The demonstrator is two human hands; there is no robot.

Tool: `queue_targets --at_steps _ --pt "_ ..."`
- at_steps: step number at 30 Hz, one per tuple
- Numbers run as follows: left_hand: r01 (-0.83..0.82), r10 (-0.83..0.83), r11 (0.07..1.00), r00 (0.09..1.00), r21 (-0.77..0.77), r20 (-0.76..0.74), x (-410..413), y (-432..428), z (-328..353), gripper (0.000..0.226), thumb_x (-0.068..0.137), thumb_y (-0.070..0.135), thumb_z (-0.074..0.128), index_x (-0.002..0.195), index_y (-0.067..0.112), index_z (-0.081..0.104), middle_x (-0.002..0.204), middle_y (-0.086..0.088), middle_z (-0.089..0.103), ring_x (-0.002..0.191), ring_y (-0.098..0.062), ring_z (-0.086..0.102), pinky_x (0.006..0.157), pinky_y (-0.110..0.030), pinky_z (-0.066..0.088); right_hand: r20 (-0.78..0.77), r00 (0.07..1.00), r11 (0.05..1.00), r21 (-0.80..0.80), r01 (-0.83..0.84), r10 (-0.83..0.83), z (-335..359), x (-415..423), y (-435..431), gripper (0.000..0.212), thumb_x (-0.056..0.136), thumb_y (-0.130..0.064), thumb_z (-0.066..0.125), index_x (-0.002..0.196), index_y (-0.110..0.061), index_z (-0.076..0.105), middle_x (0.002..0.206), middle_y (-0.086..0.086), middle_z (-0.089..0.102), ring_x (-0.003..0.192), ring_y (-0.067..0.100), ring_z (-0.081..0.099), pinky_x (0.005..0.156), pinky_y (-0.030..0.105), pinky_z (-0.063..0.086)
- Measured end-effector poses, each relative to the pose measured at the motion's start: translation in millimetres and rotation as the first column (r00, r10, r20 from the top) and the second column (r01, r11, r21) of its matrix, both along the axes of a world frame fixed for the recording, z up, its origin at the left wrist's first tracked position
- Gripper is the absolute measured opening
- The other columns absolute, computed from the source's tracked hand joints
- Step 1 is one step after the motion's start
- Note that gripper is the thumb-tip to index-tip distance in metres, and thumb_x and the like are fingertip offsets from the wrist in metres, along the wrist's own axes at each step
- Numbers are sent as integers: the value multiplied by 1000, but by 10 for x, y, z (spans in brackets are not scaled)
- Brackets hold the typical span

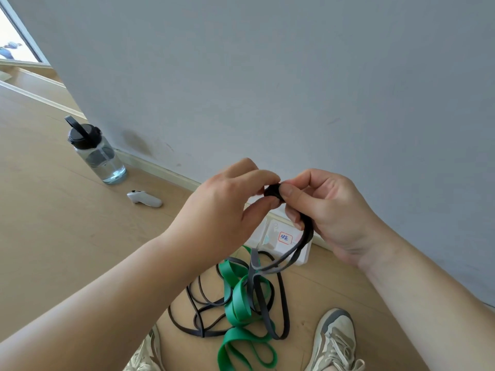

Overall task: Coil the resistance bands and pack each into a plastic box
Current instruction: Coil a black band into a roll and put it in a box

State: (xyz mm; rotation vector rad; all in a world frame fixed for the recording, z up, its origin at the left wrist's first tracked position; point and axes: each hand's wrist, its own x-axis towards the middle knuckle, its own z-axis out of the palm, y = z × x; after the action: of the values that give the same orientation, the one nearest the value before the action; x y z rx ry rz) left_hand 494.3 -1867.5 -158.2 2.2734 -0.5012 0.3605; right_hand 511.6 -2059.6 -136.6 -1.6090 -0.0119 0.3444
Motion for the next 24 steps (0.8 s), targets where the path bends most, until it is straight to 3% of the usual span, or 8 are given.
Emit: queue_targets --at_steps 3,8,11,15,21,24 --pt "-30 30 998 1000 53 -3 -14 -10 32 16 95 28 72 110 23 70 97 13 60 82 -5 57 73 -31 54 -15 1000 1000 13 9 -9 -36 -35 26 11 98 -10 67 90 -5 73 65 16 62 61 28 48 58 32 43" --pt "-92 94 995 995 50 -39 -40 -56 62 18 91 38 61 101 23 65 88 16 56 79 -5 55 68 -15 46 -107 994 990 132 50 -36 -7 -72 49 20 94 -13 67 105 2 73 84 20 74 65 26 64 60 31 54" --pt "-126 126 992 992 29 -3 -35 -64 75 20 90 39 61 98 21 64 86 16 55 76 -6 54 66 -14 45 -153 985 973 205 105 -74 34 -86 59 22 81 -17 74 95 -1 74 88 20 76 68 24 72 63 31 61" --pt "-188 187 982 981 30 57 -47 -103 75 15 91 28 72 96 17 64 85 16 51 78 -4 47 73 -9 41 -175 977 965 210 156 -120 42 -90 91 12 75 -22 80 76 -10 79 95 29 76 79 34 73 86 47 64" --pt "-200 202 979 965 -29 170 -53 -112 44 16 89 14 76 92 10 62 87 10 53 77 -8 50 70 -15 43 -196 978 955 272 122 -69 59 -98 81 20 75 -14 78 90 -1 78 92 26 75 76 32 71 82 41 64" --pt "-169 186 980 968 -106 171 -52 -114 14 18 88 11 80 87 7 62 82 3 59 74 -18 60 63 -27 48 -196 974 943 288 165 -110 55 -114 106 22 75 -14 77 93 0 77 99 29 76 77 32 72 82 40 65"
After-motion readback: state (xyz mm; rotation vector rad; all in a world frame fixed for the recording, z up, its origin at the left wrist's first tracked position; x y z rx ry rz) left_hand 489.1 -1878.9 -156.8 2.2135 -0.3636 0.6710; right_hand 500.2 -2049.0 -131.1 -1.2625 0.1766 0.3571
